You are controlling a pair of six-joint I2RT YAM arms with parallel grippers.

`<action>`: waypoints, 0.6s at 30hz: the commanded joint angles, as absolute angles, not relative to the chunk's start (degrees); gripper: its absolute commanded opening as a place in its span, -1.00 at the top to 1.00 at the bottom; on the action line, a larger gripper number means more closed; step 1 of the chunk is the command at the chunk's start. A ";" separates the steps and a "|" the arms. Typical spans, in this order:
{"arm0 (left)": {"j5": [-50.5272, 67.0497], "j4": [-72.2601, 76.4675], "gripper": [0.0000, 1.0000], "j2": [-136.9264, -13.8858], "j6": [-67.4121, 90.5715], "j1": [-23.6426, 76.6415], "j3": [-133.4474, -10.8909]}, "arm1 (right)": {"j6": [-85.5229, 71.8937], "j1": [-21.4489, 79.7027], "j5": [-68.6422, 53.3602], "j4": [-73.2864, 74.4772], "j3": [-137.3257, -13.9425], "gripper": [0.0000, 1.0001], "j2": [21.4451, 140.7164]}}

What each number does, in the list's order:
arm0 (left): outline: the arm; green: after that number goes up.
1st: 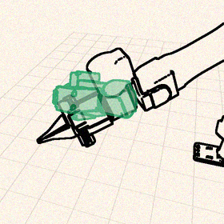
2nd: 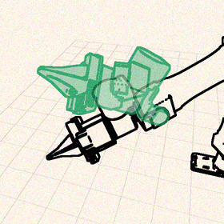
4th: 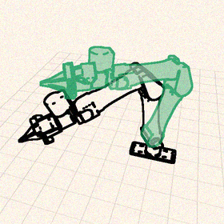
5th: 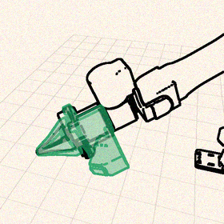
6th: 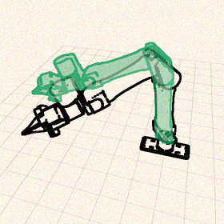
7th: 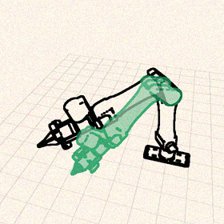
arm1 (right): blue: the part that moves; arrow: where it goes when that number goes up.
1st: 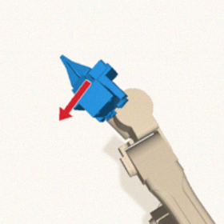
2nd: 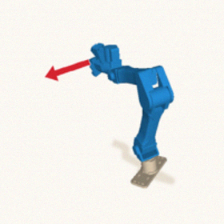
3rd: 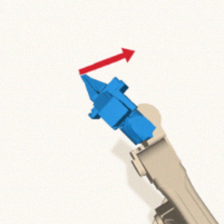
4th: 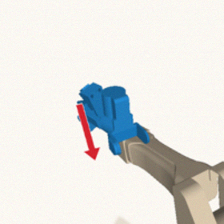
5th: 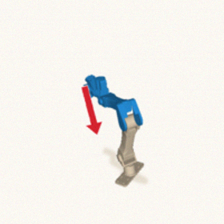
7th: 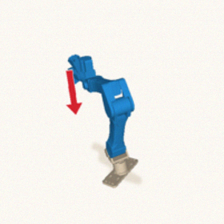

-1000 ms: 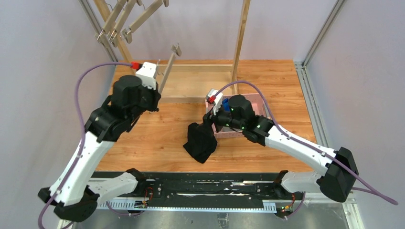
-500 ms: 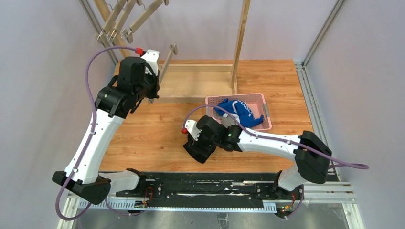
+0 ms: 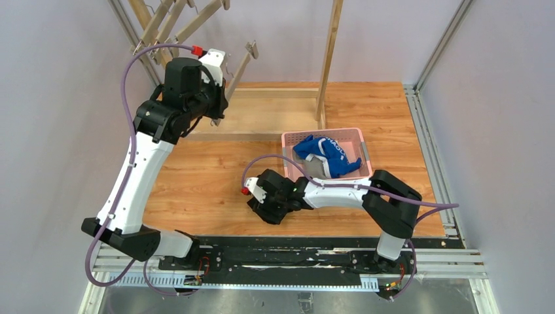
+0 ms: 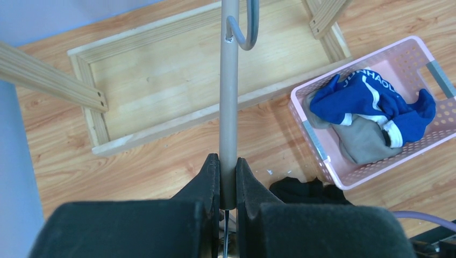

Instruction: Remove the underwear clipped to the hanger

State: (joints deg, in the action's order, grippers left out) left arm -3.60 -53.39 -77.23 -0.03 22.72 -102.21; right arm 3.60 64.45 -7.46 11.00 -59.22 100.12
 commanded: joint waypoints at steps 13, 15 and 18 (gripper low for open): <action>0.37 -53.64 1.00 -80.05 -1.82 21.08 -109.01 | -0.33 67.10 -4.66 18.33 -66.37 0.99 108.87; 1.23 -54.94 1.00 -81.69 -2.20 20.64 -112.04 | -0.01 68.37 -3.01 19.27 -66.30 0.99 106.26; 2.79 -57.59 0.99 -85.16 -2.84 19.92 -119.27 | 0.17 69.41 -1.26 20.76 -66.93 0.99 100.88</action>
State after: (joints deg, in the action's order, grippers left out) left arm -0.08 -56.47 -82.39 -1.30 20.95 -111.11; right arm 0.21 66.85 -4.36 14.35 -66.89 106.13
